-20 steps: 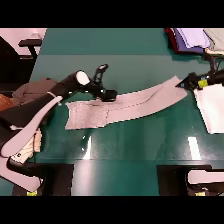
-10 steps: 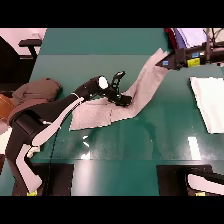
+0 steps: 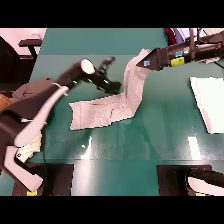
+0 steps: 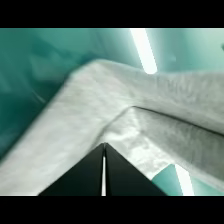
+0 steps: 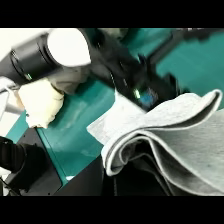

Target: Fold the shirts.

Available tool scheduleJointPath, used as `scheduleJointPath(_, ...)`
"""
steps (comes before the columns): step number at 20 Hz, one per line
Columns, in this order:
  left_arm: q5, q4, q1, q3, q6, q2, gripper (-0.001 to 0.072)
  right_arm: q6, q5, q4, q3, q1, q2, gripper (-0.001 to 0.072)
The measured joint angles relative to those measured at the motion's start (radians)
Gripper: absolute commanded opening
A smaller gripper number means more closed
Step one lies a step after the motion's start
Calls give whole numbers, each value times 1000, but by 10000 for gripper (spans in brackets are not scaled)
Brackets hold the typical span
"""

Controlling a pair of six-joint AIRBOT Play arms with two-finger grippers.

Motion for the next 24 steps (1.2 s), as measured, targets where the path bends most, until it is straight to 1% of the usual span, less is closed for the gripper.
scheduleJointPath(2,-39,65,86,2,0,100,22,-6,-29,3,2,77,-11,17)
scheduleJointPath(3,-48,90,129,3,0,151,22,-11,-51,2,2,123,-25,39)
scheduleJointPath(5,-65,143,219,5,0,257,21,-28,-116,2,2,233,-69,248)
scheduleJointPath(6,-71,162,256,5,0,302,22,-45,-159,2,2,294,-102,393)
scheduleJointPath(7,-73,174,289,5,1,345,22,-63,-202,1,2,347,-134,498)
scheduleJointPath(9,-85,200,351,5,1,416,22,-92,-278,1,2,437,-201,501)
scheduleJointPath(11,-101,212,396,5,2,471,22,-107,-298,-13,2,483,-253,451)
scheduleJointPath(12,-112,217,409,5,3,486,22,-109,-298,-26,-1,488,-270,451)
scheduleJointPath(14,-134,224,427,5,4,508,22,-108,-269,-59,-29,465,-278,451)
scheduleJointPath(17,-166,232,441,5,4,523,22,-84,-248,-119,-145,360,-229,452)
scheduleJointPath(18,-171,232,442,5,4,525,22,-62,-241,-151,-199,309,-204,471)
scheduleJointPath(19,-177,230,443,5,4,526,22,-37,-238,-183,-254,253,-182,585)
scheduleJointPath(20,-180,227,443,5,4,528,22,-21,-238,-202,-302,198,-165,631)
scheduleJointPath(24,-184,195,444,4,4,526,21,21,-206,-217,-430,18,-169,630)
